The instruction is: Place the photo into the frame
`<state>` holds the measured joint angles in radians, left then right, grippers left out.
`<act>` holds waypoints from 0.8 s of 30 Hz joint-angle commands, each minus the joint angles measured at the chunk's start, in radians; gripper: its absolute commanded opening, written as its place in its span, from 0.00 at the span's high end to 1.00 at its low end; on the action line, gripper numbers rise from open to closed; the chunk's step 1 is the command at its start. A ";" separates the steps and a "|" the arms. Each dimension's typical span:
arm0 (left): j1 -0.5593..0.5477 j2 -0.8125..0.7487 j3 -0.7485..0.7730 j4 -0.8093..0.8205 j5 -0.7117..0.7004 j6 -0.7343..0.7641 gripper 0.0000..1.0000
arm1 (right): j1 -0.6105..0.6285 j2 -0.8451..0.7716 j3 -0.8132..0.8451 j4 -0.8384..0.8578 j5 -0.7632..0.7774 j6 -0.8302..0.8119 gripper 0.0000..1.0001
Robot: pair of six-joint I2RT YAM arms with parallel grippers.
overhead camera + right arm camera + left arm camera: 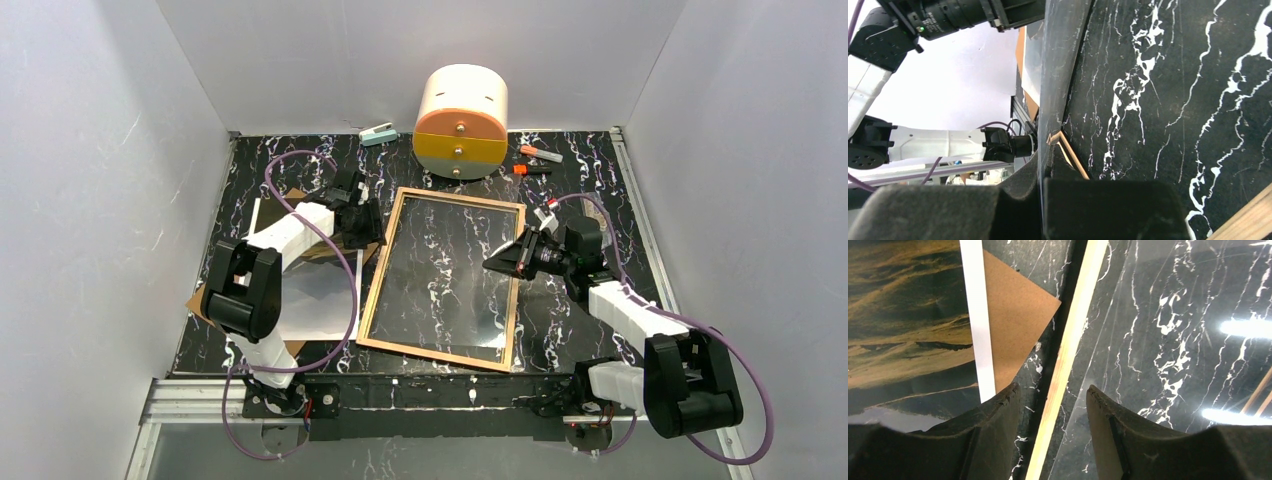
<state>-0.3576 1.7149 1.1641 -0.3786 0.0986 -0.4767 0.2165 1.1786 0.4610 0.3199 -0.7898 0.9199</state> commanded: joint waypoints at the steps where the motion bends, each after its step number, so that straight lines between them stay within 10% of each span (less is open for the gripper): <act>1: 0.001 -0.023 -0.024 -0.035 -0.030 -0.004 0.52 | 0.006 -0.033 0.024 0.094 -0.069 0.009 0.99; 24: 0.000 0.037 -0.056 -0.006 0.034 0.000 0.78 | 0.055 0.022 0.044 0.193 -0.012 0.110 0.99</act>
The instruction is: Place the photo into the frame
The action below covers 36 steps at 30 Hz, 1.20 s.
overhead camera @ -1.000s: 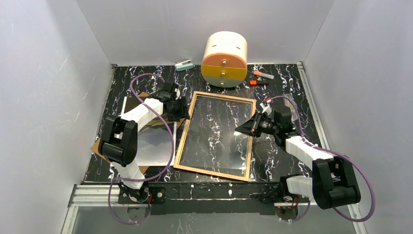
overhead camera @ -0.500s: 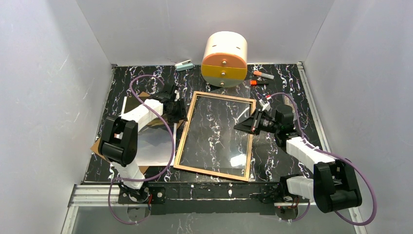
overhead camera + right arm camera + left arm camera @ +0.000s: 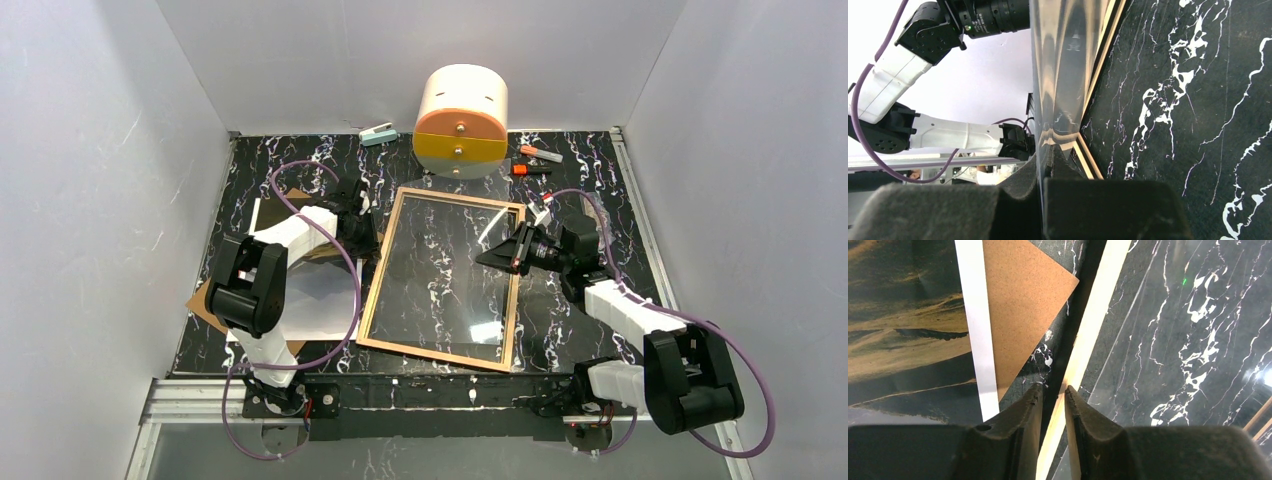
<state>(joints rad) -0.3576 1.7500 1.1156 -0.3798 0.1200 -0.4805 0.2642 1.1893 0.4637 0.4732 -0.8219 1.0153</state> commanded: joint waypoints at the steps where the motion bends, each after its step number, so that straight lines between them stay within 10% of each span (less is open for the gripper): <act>1: 0.000 0.003 -0.006 -0.004 0.015 0.003 0.80 | 0.008 0.012 0.041 0.039 0.029 0.019 0.99; 36: 0.000 0.046 0.013 -0.005 0.027 0.005 0.87 | 0.038 0.063 0.038 0.078 0.052 0.091 0.99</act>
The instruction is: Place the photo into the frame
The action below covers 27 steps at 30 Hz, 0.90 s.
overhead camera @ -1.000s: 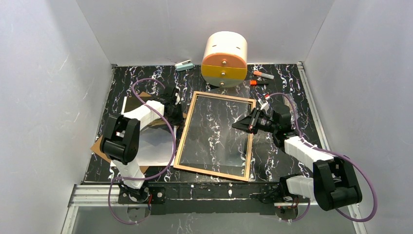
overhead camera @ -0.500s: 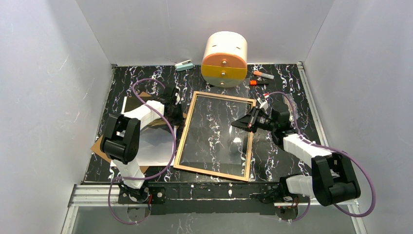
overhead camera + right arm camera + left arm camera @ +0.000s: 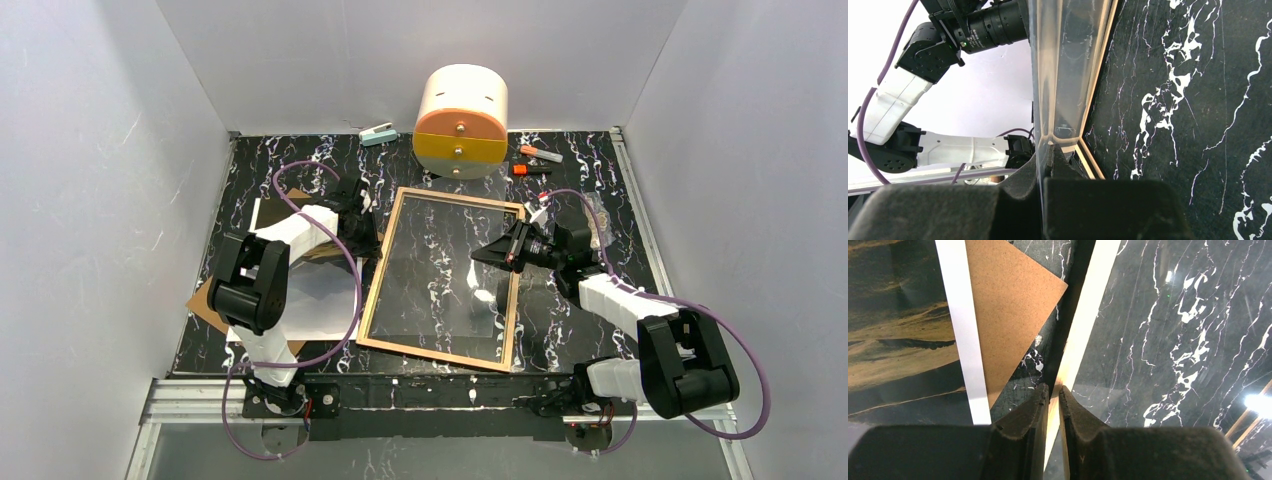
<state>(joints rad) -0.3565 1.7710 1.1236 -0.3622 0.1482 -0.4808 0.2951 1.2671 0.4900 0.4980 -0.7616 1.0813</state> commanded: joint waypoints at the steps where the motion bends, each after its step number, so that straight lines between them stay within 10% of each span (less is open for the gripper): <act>1: -0.001 0.025 0.003 -0.022 -0.001 0.005 0.87 | 0.007 -0.020 0.011 0.041 0.001 0.031 0.99; 27: -0.001 0.049 -0.006 -0.021 -0.008 0.016 0.90 | 0.010 0.006 -0.062 -0.072 0.106 -0.097 0.93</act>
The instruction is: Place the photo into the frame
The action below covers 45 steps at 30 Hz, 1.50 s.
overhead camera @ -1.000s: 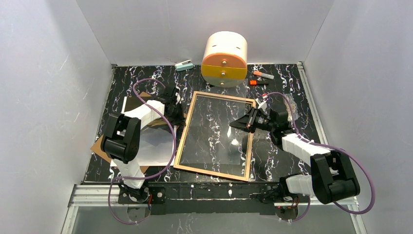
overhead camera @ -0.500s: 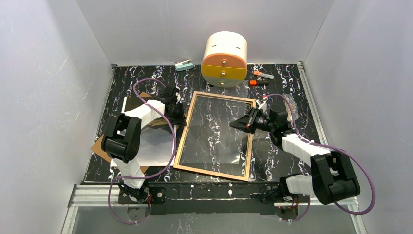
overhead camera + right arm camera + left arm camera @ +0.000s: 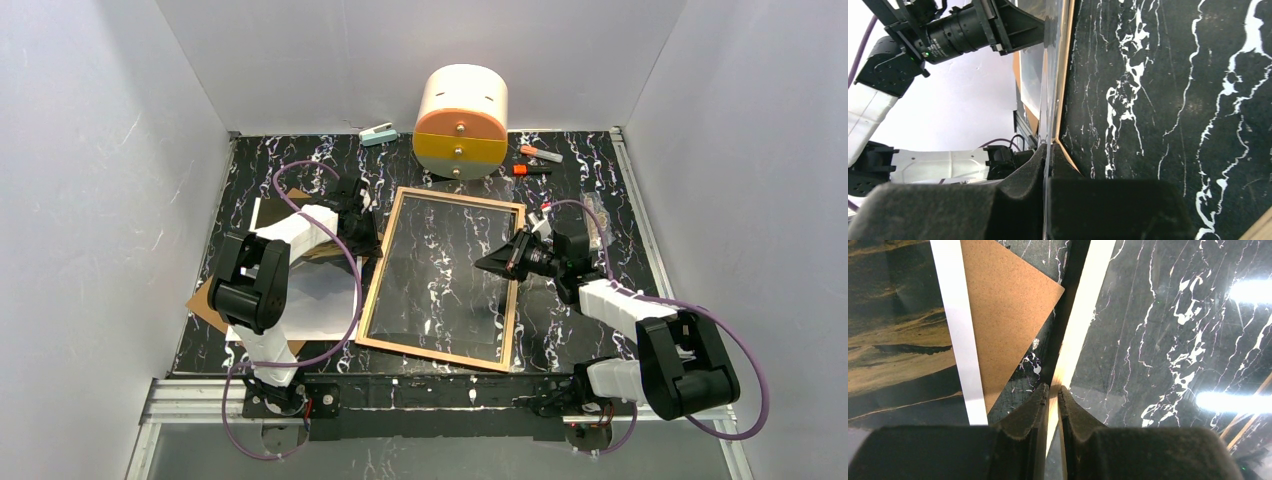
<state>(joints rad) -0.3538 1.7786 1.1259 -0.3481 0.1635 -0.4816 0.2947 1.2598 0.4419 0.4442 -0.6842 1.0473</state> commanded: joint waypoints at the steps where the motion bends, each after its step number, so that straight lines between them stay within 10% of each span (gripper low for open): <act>1: -0.004 0.043 -0.008 -0.035 -0.024 0.017 0.90 | 0.011 0.012 -0.014 -0.029 0.037 -0.073 0.90; 15: -0.002 0.061 -0.002 -0.036 -0.027 0.020 0.90 | 0.010 0.021 0.004 -0.088 0.067 -0.128 0.79; 25: -0.003 0.069 0.002 -0.035 -0.024 0.023 0.91 | 0.012 0.044 -0.023 -0.036 0.004 -0.101 0.97; 45: -0.003 0.064 -0.005 -0.028 -0.023 0.020 0.93 | 0.010 0.156 -0.028 -0.061 0.002 -0.118 0.99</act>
<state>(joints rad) -0.3496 1.7920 1.1423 -0.3634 0.1738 -0.4755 0.2939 1.3933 0.4000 0.3901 -0.6441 0.9577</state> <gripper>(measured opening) 0.083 0.042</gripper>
